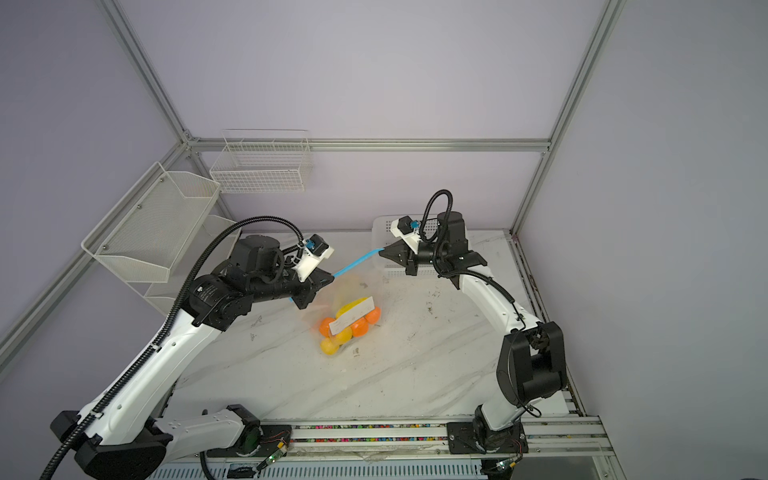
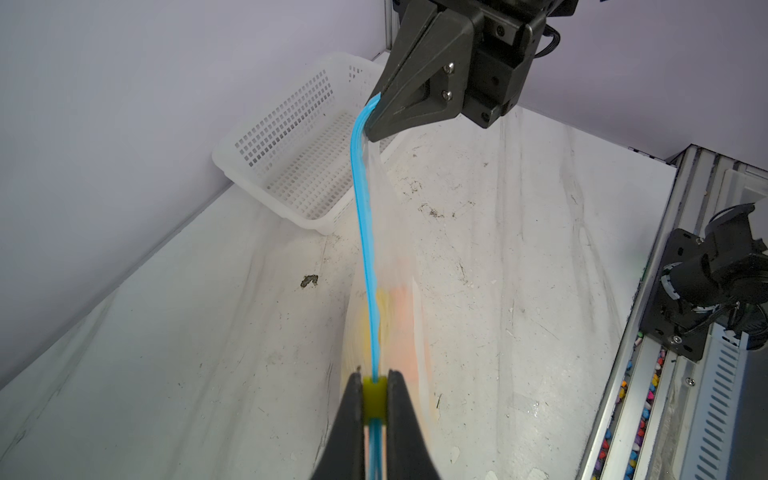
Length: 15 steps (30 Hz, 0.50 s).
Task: Place the food in the zip-top bag and seal the zipper
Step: 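Draw the left gripper with the slider toward the zipper end, closing the zipper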
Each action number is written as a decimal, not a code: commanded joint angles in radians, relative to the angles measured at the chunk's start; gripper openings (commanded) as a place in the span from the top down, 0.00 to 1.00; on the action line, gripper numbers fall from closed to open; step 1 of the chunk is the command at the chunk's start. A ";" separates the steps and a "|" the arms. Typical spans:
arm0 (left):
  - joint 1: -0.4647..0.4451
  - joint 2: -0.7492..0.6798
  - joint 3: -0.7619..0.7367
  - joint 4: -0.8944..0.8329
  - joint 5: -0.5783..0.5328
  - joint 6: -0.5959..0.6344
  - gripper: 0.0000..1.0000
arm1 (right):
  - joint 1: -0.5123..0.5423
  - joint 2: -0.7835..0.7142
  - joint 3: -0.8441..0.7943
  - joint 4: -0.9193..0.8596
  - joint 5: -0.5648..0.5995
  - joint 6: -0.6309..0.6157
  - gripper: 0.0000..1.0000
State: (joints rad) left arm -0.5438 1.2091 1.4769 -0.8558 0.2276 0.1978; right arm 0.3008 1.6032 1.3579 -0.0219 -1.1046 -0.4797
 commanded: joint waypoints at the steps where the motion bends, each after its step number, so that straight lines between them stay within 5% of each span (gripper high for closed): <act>1: 0.005 -0.049 -0.020 -0.031 -0.010 -0.024 1.00 | -0.023 0.014 0.030 -0.022 0.040 -0.017 1.00; 15: 0.005 -0.084 -0.036 -0.087 -0.030 -0.045 0.99 | -0.026 0.023 0.047 -0.042 0.052 -0.025 1.00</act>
State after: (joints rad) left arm -0.5438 1.1637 1.4673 -0.9077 0.2077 0.1738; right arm 0.3008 1.6131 1.3785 -0.0463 -1.0946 -0.4808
